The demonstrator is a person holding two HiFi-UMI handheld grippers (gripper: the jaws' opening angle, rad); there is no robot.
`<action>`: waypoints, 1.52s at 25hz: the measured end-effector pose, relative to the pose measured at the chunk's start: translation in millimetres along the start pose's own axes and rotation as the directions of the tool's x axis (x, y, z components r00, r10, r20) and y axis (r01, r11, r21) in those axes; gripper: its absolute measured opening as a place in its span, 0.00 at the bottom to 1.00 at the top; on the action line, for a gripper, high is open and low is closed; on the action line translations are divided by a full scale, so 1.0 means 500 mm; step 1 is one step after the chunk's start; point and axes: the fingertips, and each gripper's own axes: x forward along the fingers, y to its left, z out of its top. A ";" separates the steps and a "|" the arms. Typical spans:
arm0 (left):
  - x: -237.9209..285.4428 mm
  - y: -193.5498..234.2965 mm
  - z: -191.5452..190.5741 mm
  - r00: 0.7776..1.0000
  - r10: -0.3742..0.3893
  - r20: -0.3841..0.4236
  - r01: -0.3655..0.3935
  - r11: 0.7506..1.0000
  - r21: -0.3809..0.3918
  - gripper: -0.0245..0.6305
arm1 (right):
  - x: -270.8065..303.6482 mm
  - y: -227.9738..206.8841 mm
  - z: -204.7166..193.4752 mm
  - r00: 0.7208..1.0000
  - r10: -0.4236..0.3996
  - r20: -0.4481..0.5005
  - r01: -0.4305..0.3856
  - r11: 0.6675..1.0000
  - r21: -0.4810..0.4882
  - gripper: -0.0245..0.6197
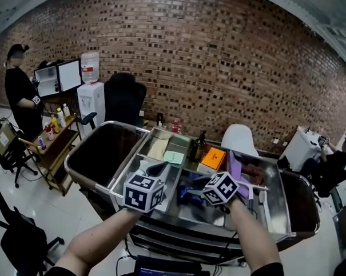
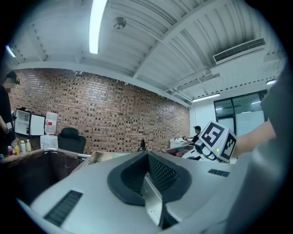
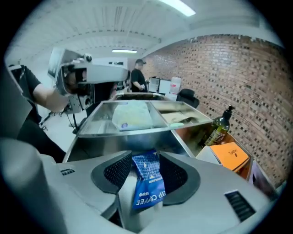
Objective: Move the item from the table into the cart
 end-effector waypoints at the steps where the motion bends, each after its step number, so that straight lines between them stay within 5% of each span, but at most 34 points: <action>1: -0.007 0.000 0.005 1.000 0.000 0.012 0.000 1.000 -0.001 0.06 | -0.018 0.000 0.013 0.999 -0.007 0.054 0.005 0.999 0.035 0.34; 6: -0.044 -0.002 0.022 0.998 0.006 0.056 -0.006 1.000 0.004 0.06 | -0.119 -0.005 0.065 0.953 -0.117 0.281 0.077 0.986 0.151 0.34; 11: -0.084 -0.027 0.034 0.995 0.003 0.098 -0.007 0.999 0.036 0.06 | -0.241 0.011 0.114 0.844 -0.222 0.487 0.096 0.958 0.270 0.34; 17: -0.148 -0.057 0.027 0.991 -0.006 0.136 0.000 0.999 0.045 0.06 | -0.340 0.088 0.121 0.729 -0.299 0.615 0.109 0.939 0.326 0.34; 19: -0.175 -0.060 0.017 0.988 -0.002 0.157 0.003 1.000 -0.008 0.06 | -0.367 0.115 0.109 0.678 -0.332 0.656 0.097 0.925 0.367 0.21; 21: -0.196 -0.065 0.004 0.986 0.008 0.166 -0.006 1.000 -0.012 0.06 | -0.389 0.140 0.093 0.627 -0.362 0.690 0.078 0.910 0.406 0.18; 25: -0.215 -0.066 -0.043 0.990 0.016 0.144 -0.020 0.999 0.031 0.06 | -0.410 0.165 0.036 0.546 -0.497 0.674 0.145 0.849 0.508 0.16; 29: -0.226 -0.061 -0.085 0.991 0.039 0.126 -0.039 0.999 0.000 0.06 | -0.416 0.195 -0.006 0.520 -0.530 0.670 0.157 0.830 0.535 0.04; 33: -0.241 -0.078 -0.096 0.991 0.027 0.133 -0.028 1.000 0.008 0.06 | -0.426 0.222 -0.024 0.486 -0.538 0.689 0.128 0.823 0.553 0.04; 38: -0.255 -0.107 -0.123 0.993 0.016 0.121 -0.024 0.998 0.062 0.06 | -0.404 0.262 -0.051 0.494 -0.540 0.682 0.131 0.821 0.556 0.04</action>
